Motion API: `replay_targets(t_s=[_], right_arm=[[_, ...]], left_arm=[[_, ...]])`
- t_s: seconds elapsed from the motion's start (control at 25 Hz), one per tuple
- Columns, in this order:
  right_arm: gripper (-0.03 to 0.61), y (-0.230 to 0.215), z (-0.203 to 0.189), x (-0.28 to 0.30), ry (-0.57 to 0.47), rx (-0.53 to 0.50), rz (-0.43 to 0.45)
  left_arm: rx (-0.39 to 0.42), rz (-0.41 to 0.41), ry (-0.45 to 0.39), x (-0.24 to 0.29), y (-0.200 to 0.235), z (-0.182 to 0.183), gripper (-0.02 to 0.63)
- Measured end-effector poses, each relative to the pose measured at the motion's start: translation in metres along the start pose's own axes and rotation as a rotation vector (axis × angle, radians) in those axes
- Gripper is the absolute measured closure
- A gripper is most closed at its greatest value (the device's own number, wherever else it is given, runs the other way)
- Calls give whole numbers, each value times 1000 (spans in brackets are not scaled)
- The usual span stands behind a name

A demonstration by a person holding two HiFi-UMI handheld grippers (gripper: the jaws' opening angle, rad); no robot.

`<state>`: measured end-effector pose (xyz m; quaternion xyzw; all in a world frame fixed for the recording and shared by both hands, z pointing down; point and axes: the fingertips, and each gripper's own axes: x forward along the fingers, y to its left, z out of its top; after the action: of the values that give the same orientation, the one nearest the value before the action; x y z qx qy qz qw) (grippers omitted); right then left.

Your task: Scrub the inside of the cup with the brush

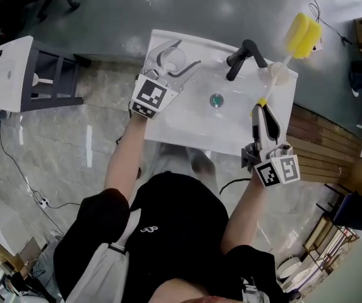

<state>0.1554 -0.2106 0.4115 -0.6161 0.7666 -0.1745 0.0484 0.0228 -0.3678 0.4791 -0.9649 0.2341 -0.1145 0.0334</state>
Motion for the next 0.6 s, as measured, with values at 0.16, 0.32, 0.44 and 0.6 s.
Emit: replay_targets(t_s=[0.16, 0.32, 0.44, 0.6], right_arm=[[529, -2, 9, -20, 16, -42, 59], [529, -5, 6, -41, 50, -87, 115], [529, -4, -2, -54, 88, -119, 166], [531, 0, -12, -77, 132, -141, 234]], left_arm=[[87, -4, 29, -18, -26, 28, 322], [194, 18, 106, -34, -47, 37, 322], [299, 44, 185, -45, -57, 39, 322], [440, 67, 271, -56, -71, 44, 322]])
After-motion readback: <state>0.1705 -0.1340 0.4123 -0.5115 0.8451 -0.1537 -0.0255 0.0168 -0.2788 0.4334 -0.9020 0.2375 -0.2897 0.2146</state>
